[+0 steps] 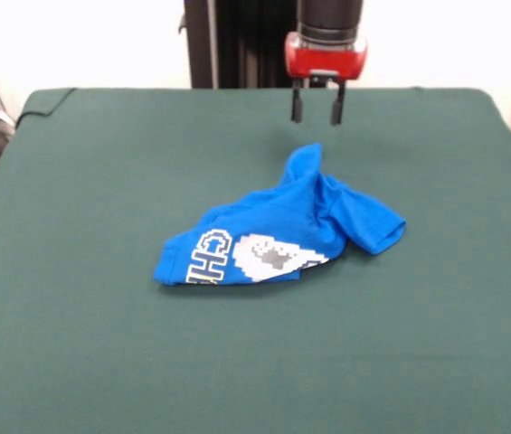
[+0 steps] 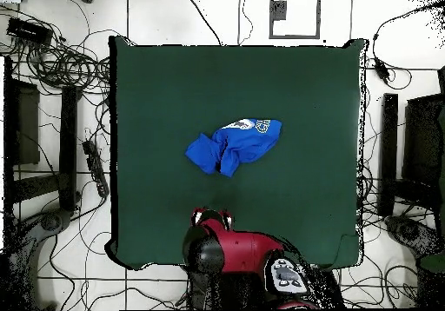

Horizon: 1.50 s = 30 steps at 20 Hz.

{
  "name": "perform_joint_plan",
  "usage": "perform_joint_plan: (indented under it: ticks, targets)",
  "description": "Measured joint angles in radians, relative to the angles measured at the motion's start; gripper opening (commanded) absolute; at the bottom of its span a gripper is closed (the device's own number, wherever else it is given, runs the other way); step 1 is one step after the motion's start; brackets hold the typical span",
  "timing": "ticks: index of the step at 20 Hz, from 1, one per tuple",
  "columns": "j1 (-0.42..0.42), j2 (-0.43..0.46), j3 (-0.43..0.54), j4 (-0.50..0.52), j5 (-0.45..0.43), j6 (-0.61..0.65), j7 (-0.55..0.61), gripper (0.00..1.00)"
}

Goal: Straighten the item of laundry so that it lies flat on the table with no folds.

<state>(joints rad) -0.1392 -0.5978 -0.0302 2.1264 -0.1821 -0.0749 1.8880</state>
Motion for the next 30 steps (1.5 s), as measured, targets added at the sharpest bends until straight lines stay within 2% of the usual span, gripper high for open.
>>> perform_joint_plan:
  ticks: [20,30]
  targets:
    - [-0.026,0.026,0.032,-0.045,0.012,-0.029,0.000,1.00]
    - [0.014,0.025,0.033,-0.094,0.034,-0.086,0.000,1.00]
